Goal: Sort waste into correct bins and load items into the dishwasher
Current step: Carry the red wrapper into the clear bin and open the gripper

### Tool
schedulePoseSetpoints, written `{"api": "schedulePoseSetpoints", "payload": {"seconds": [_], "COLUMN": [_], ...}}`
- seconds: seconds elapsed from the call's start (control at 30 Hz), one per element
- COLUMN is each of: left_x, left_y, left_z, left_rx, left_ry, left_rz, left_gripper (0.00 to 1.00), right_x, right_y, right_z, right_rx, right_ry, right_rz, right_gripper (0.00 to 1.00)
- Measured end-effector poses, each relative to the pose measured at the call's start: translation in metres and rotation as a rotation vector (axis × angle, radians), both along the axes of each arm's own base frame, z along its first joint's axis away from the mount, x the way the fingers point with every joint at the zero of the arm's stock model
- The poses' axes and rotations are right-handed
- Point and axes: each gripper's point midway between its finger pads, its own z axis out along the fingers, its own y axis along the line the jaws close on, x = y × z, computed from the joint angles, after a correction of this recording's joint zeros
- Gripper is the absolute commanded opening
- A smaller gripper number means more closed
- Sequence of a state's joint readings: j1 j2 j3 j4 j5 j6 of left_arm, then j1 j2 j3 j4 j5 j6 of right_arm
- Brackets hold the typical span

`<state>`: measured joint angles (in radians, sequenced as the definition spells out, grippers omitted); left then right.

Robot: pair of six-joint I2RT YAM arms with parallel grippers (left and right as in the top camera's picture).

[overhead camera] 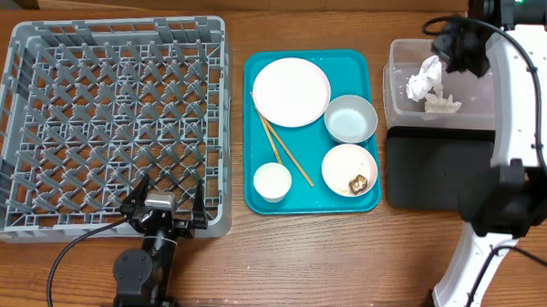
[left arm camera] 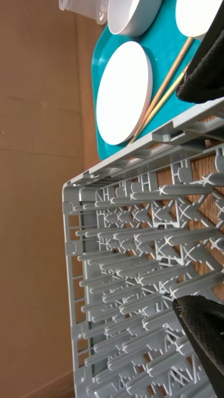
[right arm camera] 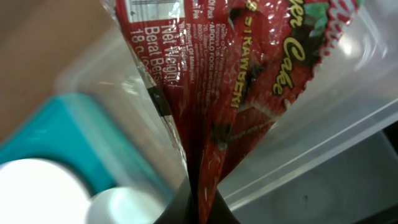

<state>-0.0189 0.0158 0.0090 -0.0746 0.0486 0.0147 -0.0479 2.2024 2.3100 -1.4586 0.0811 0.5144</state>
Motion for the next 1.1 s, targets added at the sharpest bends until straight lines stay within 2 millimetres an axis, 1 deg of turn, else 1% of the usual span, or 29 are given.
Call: {"api": "schedulePoseSetpoints", "payload": {"seconds": [0.03,0.07,0.1,0.13,0.17,0.2,0.23,0.27,0.33,0.4,0.47,0.53,0.57,0.6,0.7,0.8,0.87,0.93,1.0,1.1], "left_x": [0.000,0.000,0.000,0.000,0.000,0.000,0.000,0.000,0.000,0.000,0.000,0.000,0.000,0.000,0.000,0.000,0.000,0.000,0.000,0.000], "left_y": [0.000,0.000,0.000,0.000,0.000,0.000,0.000,0.000,0.000,0.000,0.000,0.000,0.000,0.000,0.000,0.000,0.000,0.000,0.000,0.000], "left_z": [0.000,0.000,0.000,0.000,0.000,0.000,0.000,0.000,0.000,0.000,0.000,0.000,0.000,0.000,0.000,0.000,0.000,0.000,0.000,0.000], "left_rx": [0.000,0.000,0.000,0.000,0.000,0.000,0.000,0.000,0.000,0.000,0.000,0.000,0.000,0.000,0.000,0.000,0.000,0.000,0.000,0.000], "left_ry": [0.000,0.000,0.000,0.000,0.000,0.000,0.000,0.000,0.000,0.000,0.000,0.000,-0.001,0.000,0.000,0.000,0.000,0.000,0.000,0.000], "left_rz": [0.000,0.000,0.000,0.000,0.000,0.000,0.000,0.000,0.000,0.000,0.000,0.000,0.000,0.000,0.000,0.000,0.000,0.000,0.000,0.000], "left_gripper": [1.00,1.00,1.00,1.00,1.00,1.00,1.00,1.00,1.00,1.00,1.00,1.00,1.00,1.00,1.00,1.00,1.00,1.00,1.00,1.00], "right_x": [-0.003,-0.005,-0.007,-0.008,-0.009,-0.009,-0.010,-0.010,-0.007,-0.005,-0.005,-0.008,-0.011,-0.013,-0.024,-0.033,-0.035,-0.037,-0.038,-0.039], "right_y": [-0.001,-0.001,0.001,0.002,0.005,0.006,0.008,0.010,0.015,0.020,0.028,0.036,0.043,0.047,0.071,0.098,0.114,0.128,0.133,0.133], "right_z": [-0.018,-0.027,-0.040,-0.046,-0.053,-0.054,-0.054,-0.052,-0.041,-0.028,-0.010,0.014,0.030,0.040,0.079,0.106,0.115,0.117,0.117,0.117], "right_rx": [0.006,0.009,0.016,0.018,0.028,0.032,0.038,0.043,0.064,0.084,0.109,0.130,0.144,0.151,0.174,0.195,0.212,0.231,0.241,0.246], "right_ry": [0.049,0.072,0.106,0.123,0.142,0.145,0.148,0.147,0.125,0.098,0.065,0.022,-0.009,-0.029,-0.110,-0.178,-0.203,-0.208,-0.204,-0.199], "right_rz": [-0.006,-0.010,-0.010,-0.003,0.008,0.016,0.029,0.045,0.088,0.130,0.169,0.203,0.224,0.238,0.298,0.349,0.370,0.383,0.379,0.368], "right_gripper": [0.08,0.14,0.21,0.33,0.51,0.67,0.80,0.87,0.90,0.90,0.90,0.90,0.90,0.90,0.90,0.90,0.90,0.90,0.90,0.90]}}
